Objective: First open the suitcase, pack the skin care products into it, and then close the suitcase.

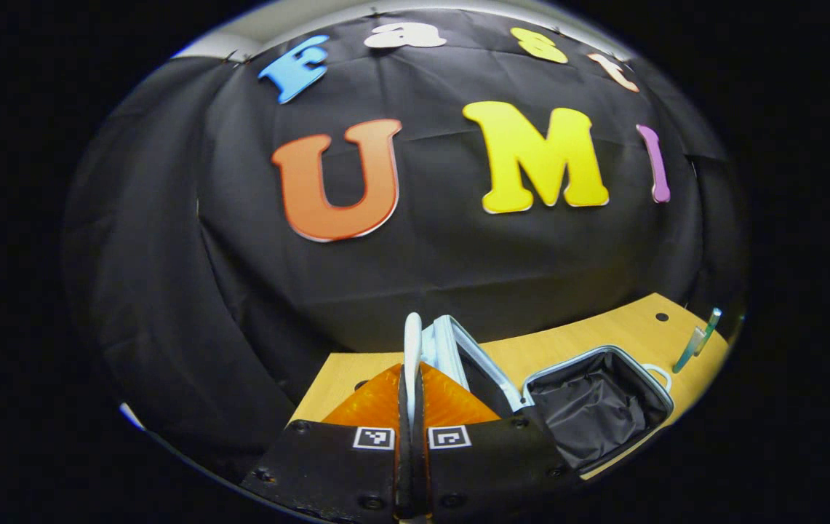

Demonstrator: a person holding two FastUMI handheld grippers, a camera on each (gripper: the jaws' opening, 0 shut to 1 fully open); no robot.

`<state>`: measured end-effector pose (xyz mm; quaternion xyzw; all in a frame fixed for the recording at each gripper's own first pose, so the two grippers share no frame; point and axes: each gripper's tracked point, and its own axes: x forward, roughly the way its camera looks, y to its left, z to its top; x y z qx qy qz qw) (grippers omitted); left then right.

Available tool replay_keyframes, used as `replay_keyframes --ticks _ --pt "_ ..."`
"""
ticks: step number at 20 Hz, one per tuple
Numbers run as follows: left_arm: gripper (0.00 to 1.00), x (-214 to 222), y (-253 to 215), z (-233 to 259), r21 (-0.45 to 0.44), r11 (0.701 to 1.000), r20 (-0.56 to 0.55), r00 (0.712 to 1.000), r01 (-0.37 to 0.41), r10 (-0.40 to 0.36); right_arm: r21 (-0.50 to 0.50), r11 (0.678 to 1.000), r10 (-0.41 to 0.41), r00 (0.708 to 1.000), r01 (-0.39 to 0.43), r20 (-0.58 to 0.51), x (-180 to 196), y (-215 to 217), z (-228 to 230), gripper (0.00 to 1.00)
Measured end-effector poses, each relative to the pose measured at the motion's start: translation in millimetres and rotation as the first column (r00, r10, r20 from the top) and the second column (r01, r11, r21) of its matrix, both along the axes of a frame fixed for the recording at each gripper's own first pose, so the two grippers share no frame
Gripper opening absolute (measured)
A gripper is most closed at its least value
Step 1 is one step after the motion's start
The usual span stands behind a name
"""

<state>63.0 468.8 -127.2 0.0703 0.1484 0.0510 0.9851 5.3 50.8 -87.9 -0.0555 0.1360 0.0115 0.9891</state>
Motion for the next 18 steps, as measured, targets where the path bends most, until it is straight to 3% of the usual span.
replay_keyframes --ticks 4,8,12,15,17,18 --pt "0.03 -5.8 68.0 -80.0 -0.159 0.983 -0.096 0.992 -0.092 0.077 -0.027 0.998 -0.054 0.998 0.053 -0.045 13.0 -13.0 -11.7 0.8" --pt "0.05 -11.9 99.9 -149.8 -0.329 0.926 -0.149 0.979 -0.184 0.142 -0.033 0.993 -0.119 0.985 0.116 -0.124 18.5 -25.6 -34.0 0.81" --pt "0.13 -13.5 103.0 -206.7 -0.396 0.888 -0.205 0.965 -0.234 0.163 -0.058 0.987 -0.154 0.975 0.147 -0.158 15.2 -29.0 -42.0 0.81" --pt "0.18 -18.6 109.6 -220.0 -0.408 0.878 -0.217 0.96 -0.252 0.175 -0.068 0.989 -0.143 0.978 0.134 -0.152 16.1 -21.9 -39.6 0.8" --pt "0.24 -18.4 110.1 -212.5 -0.434 0.866 -0.188 0.965 -0.247 0.182 -0.065 0.99 -0.13 0.98 0.121 -0.15 17.0 -17.2 -39.4 0.8" --pt "0.35 -19.5 112.7 -208.4 -0.434 0.866 -0.174 0.967 -0.247 0.189 -0.065 0.991 -0.125 0.981 0.117 -0.151 17.4 -15.6 -40.1 0.8"
